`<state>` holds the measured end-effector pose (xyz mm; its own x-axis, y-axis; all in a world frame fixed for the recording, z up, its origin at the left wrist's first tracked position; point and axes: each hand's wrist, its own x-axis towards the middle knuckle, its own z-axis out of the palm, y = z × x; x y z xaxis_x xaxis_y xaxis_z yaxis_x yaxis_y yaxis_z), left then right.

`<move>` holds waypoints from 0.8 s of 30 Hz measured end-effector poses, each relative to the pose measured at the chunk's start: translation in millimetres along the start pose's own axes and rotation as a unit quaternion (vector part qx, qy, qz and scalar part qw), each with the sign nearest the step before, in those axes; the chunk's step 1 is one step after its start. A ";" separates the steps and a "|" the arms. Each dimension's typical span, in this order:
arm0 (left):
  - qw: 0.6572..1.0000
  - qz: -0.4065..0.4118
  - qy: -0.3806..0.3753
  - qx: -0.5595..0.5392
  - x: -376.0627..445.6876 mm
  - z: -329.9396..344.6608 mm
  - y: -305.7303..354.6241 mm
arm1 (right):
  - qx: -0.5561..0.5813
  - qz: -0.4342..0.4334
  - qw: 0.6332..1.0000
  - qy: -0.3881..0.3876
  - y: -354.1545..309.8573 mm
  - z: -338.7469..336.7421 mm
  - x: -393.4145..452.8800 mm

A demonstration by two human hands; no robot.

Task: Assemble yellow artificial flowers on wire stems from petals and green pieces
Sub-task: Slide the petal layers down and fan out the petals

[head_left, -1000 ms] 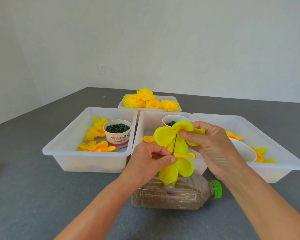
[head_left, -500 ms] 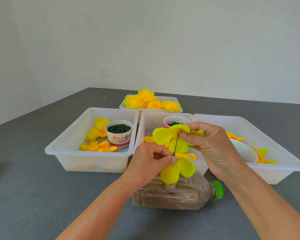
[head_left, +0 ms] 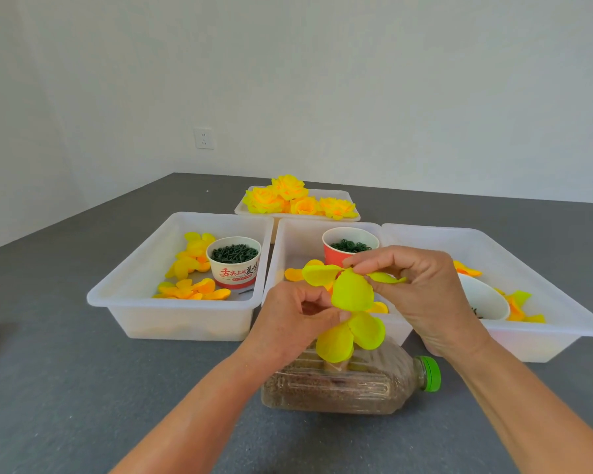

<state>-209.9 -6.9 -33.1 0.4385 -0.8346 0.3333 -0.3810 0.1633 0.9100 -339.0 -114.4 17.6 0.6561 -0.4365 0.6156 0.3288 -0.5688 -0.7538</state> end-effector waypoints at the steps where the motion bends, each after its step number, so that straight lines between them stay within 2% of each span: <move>1: 1.000 0.005 -0.002 0.001 -0.2 -0.1 0.8 | -0.021 -0.013 1.000 -0.001 1.5 -0.4 0.0; 7: 1.000 0.013 0.006 0.007 -1.3 -1.2 0.8 | -0.120 -0.110 0.987 -0.008 7.9 -3.5 0.0; 13: 0.999 -0.011 0.009 -0.043 -3.4 -0.4 2.6 | -0.168 -0.153 0.974 0.001 14.3 -5.2 -0.5; 21: 0.995 -0.020 0.051 -0.078 -3.2 0.2 -0.3 | -0.135 -0.158 0.977 -0.057 28.2 -8.0 0.8; 24: 0.993 -0.021 0.116 -0.022 -2.2 1.8 0.3 | -0.132 -0.142 0.978 -0.074 31.8 -8.4 -0.6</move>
<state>-212.5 -6.1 -34.1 0.6311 -0.6983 0.3379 -0.3253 0.1572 0.9325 -334.7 -138.1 -4.9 0.6609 -0.1403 0.7372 0.3386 -0.8210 -0.4598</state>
